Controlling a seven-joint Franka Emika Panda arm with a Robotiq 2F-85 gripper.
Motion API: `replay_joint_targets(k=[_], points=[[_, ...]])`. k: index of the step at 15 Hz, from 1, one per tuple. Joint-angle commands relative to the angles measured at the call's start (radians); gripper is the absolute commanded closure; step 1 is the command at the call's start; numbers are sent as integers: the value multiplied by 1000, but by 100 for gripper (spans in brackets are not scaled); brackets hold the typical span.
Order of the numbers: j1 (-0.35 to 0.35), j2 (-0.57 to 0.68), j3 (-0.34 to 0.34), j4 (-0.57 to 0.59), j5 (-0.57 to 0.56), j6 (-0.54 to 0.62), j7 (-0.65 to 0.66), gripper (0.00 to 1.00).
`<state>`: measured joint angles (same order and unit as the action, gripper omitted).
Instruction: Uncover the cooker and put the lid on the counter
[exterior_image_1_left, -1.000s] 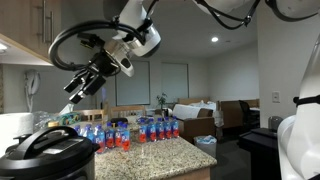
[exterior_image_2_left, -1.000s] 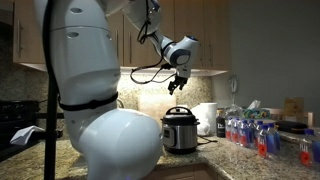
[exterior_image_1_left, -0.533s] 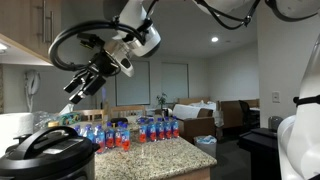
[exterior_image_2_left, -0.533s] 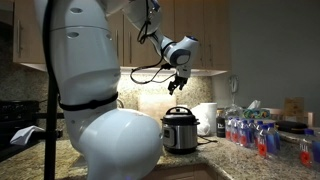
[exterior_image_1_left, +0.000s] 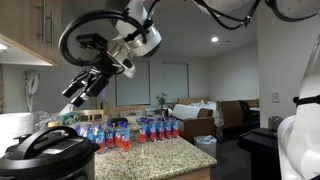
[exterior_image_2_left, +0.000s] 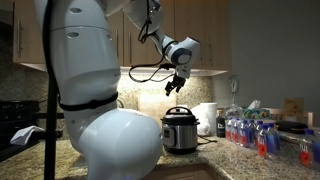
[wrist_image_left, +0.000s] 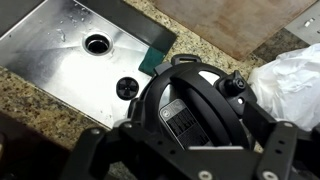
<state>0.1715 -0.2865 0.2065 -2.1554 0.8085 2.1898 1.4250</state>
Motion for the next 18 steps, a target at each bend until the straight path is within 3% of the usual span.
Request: replay_joint_targets(k=[1,6,14,18], points=[[-24,-8,22,-2,-51,45,55,0],[-43,-13,46,-15,-211,177,125,0],[-25,-7,20,12,-295,40,216,0],[-16,1,15,4,-272,68,170,0]])
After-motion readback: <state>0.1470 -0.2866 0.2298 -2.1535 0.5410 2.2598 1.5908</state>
